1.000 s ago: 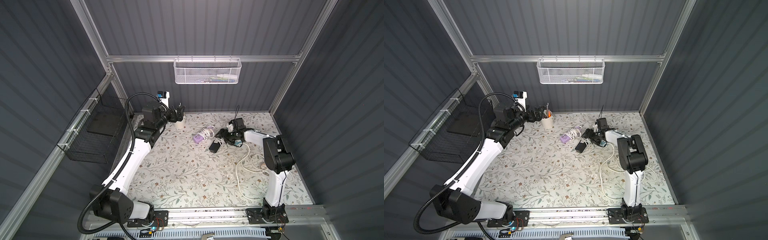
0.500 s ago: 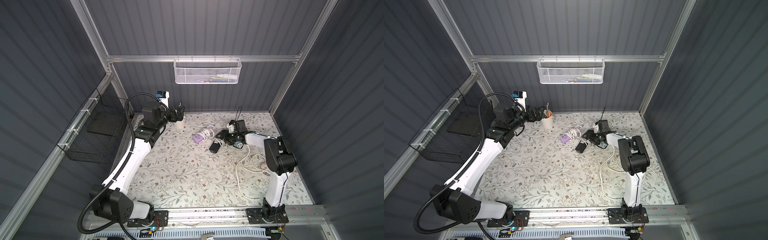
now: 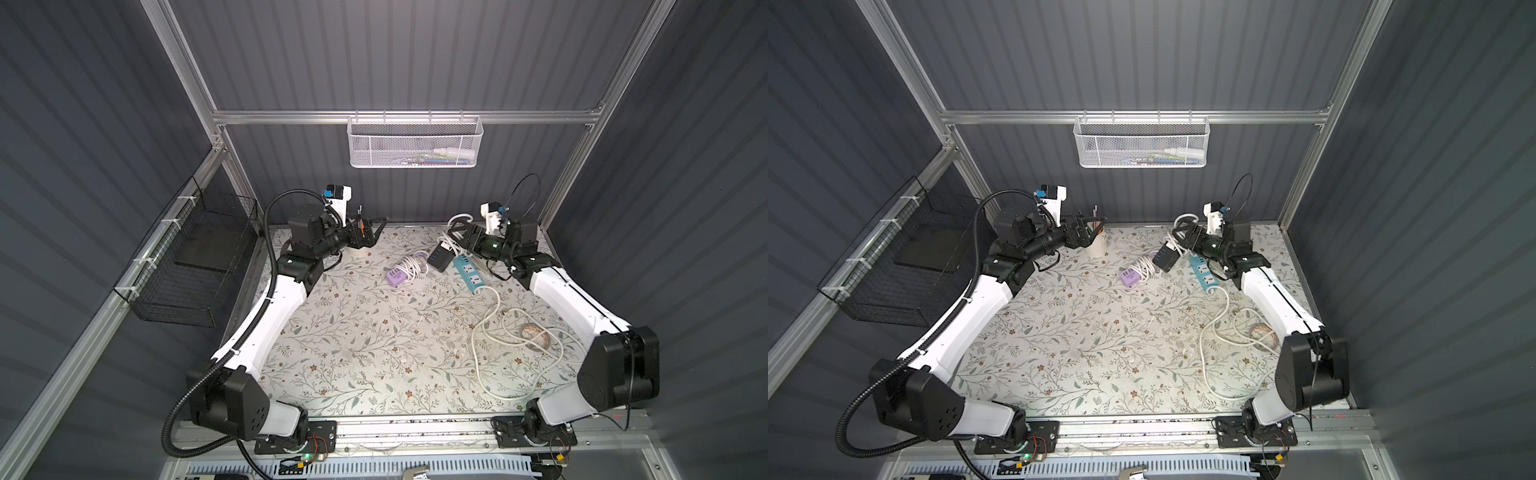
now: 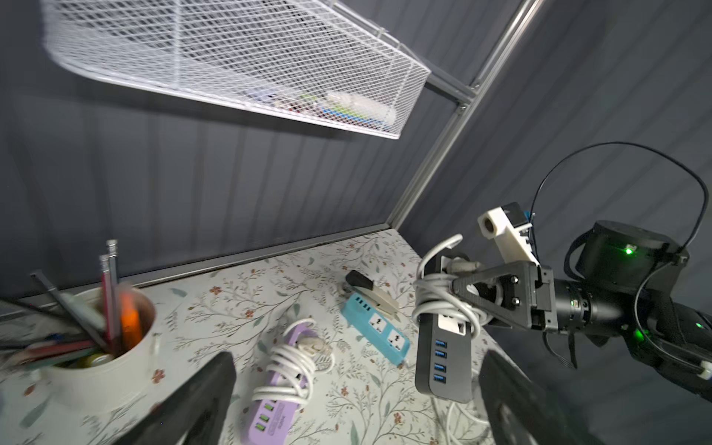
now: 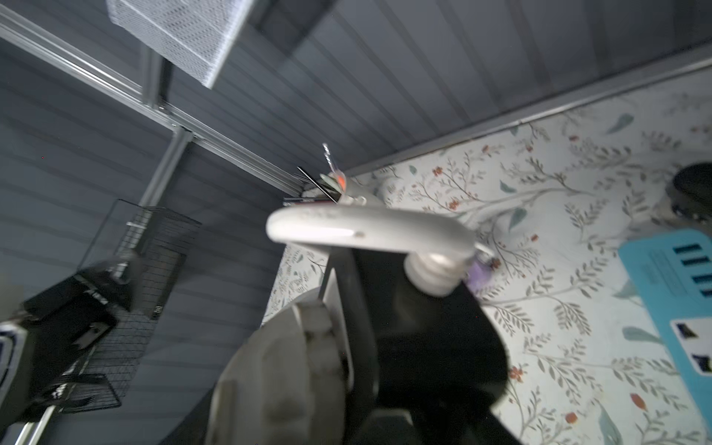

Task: Unwrap the cord wrapped around the power strip
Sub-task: Pick up the power strip from the center of the board.

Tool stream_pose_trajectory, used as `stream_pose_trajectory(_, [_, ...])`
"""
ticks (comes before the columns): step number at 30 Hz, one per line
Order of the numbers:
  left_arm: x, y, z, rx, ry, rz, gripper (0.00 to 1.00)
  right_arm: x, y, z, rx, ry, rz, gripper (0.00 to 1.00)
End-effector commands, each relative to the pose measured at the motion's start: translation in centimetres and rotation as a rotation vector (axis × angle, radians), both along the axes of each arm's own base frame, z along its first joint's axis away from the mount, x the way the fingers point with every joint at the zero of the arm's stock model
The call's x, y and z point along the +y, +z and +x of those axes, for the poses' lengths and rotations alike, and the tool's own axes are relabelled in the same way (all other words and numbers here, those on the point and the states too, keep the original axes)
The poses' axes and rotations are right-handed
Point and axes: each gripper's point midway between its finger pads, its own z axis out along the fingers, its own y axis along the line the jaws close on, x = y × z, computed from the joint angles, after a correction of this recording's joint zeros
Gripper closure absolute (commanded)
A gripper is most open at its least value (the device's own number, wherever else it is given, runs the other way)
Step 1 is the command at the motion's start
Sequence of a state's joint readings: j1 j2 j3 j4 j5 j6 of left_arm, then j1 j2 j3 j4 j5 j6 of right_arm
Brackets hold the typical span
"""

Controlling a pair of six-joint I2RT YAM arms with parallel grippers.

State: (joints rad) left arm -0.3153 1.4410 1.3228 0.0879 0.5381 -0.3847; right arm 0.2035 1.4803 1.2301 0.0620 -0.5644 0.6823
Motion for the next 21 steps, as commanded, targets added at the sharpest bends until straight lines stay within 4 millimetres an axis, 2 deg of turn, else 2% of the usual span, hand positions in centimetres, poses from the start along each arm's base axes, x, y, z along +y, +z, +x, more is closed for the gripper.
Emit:
stream_pose_trajectory(1, [-3.0, 1.7, -2.5, -0.002, -0.249, -0.152, 0.00, 0.3, 8.0, -0.9, -0.233, 0.018, 0.123, 0.60])
stream_pose_trajectory(5, [-4.8, 1.8, -3.5, 0.001, -0.348, -0.218, 0.00, 0.9, 11.4, -1.6, -0.329, 0.044, 0.237, 0.60])
stream_pose_trajectory(9, [-6.8, 0.8, -4.8, 0.002, -0.402, -0.214, 0.00, 2.6, 13.3, -2.1, -0.382, 0.079, 0.296, 0.59])
stream_pose_trajectory(15, [-7.8, 0.4, -5.9, -0.030, -0.388, -0.239, 0.00, 5.9, 14.0, -2.6, -0.417, 0.129, 0.289, 0.57])
stream_pose_trajectory(21, [-7.7, 0.4, -6.2, -0.045, -0.382, -0.301, 0.05, 7.3, 14.8, -3.1, -0.433, 0.157, 0.304, 0.57])
